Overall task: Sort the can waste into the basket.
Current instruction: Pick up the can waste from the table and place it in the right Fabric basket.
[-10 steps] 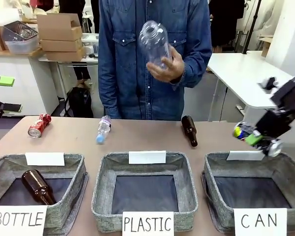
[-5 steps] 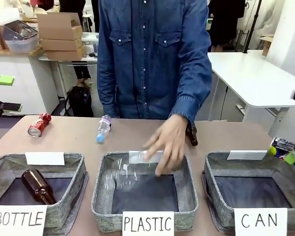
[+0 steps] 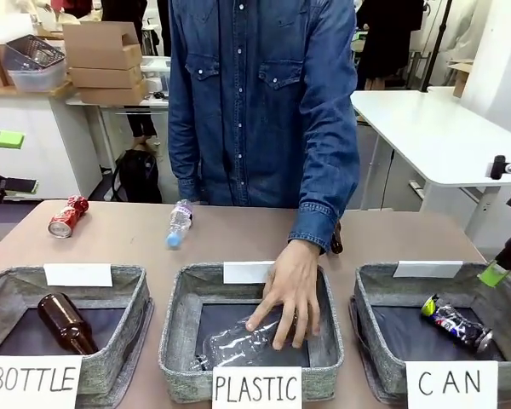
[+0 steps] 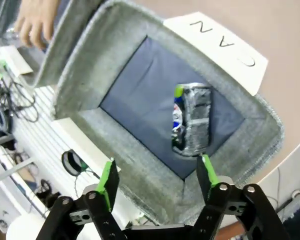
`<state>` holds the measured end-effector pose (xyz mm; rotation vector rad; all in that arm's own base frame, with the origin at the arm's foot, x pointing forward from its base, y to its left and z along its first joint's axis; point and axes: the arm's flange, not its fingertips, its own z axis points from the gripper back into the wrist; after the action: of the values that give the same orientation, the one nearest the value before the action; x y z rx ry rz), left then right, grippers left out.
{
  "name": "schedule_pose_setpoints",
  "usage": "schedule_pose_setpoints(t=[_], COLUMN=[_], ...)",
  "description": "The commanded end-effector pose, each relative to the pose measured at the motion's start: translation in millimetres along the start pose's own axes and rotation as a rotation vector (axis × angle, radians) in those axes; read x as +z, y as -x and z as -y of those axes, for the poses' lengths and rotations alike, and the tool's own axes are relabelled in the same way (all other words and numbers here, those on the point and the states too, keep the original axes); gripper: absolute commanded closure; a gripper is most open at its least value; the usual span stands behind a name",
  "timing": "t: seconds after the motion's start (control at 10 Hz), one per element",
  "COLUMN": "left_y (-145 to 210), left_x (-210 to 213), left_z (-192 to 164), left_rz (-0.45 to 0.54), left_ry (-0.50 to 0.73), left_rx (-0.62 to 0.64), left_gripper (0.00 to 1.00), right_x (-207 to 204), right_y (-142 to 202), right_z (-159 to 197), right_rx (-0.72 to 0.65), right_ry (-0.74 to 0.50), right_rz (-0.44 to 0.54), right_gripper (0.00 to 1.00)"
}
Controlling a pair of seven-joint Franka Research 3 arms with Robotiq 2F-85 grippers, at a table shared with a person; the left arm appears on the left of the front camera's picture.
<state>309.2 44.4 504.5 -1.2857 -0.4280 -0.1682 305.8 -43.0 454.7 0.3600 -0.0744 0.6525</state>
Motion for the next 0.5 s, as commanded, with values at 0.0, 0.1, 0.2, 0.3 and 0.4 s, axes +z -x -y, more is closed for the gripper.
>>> schedule_pose_setpoints(t=[0.0, 0.1, 0.2, 0.3, 0.4], left_y=[3.5, 3.5, 3.5, 3.5, 3.5], left_x=[-0.4, -0.4, -0.4, -0.4, -0.4], left_z=[1.0, 1.0, 1.0, 1.0, 1.0], left_rz=[-0.006, -0.006, -0.006, -0.006, -0.006], left_ry=[0.000, 0.000, 0.000, 0.000, 0.000], left_rx=[-0.001, -0.001, -0.001, -0.001, -0.001], left_gripper=[0.00, 0.00, 0.00, 0.00, 0.00], right_x=[-12.8, -13.3, -14.1, -13.9, -12.6], right_y=[9.5, 8.3, 6.4, 5.7, 3.9], right_z=[-3.1, -3.5, -3.9, -4.4, -5.5], right_rx=[0.028, 0.027, 0.021, 0.022, 0.006], right_ry=[0.005, 0.004, 0.005, 0.002, -0.022], right_rz=[0.009, 0.008, 0.003, 0.004, 0.025], right_gripper=[0.00, 0.00, 0.00, 0.00, 0.00])
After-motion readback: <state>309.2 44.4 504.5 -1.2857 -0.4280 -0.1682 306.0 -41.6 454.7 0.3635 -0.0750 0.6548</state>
